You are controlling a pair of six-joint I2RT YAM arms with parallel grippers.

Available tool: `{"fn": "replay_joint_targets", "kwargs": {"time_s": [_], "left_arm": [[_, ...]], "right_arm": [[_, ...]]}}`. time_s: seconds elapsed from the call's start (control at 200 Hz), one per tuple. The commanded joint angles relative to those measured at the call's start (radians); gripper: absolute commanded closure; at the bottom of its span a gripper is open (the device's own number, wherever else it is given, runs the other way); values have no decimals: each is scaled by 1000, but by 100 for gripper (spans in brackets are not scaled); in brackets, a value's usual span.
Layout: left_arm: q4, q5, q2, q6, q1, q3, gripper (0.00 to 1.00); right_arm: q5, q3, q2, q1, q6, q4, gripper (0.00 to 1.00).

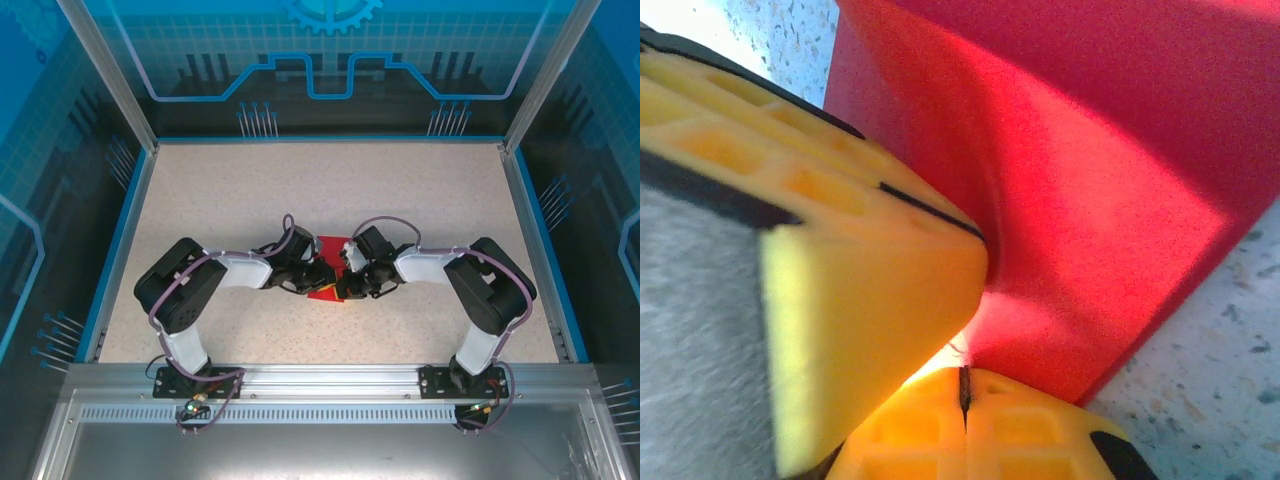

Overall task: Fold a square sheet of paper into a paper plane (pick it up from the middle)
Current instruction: Fold the triangle a second time at the center of the table.

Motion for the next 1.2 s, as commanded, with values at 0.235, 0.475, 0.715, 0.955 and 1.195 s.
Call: {"fn": "replay_joint_targets", "kwargs": {"time_s": [0.235, 0.475, 0.715, 0.955, 1.195], "left_arm": [[-51, -99, 39, 7, 48, -15, 88], [-60, -120, 32, 42, 154, 0, 87], [-137, -146, 38, 135, 228, 76, 87], [-191, -56, -80, 191, 247, 124, 86], [-165, 12, -78, 136, 137, 121, 87]], "right_arm": [[81, -52, 61, -14, -1, -73, 100], [106, -55, 71, -13, -6, -91, 100], [105, -63, 57, -14, 0, -86, 100], [96, -63, 35, -14, -1, -90, 100], [54, -35, -34, -14, -9, -83, 100]]}}
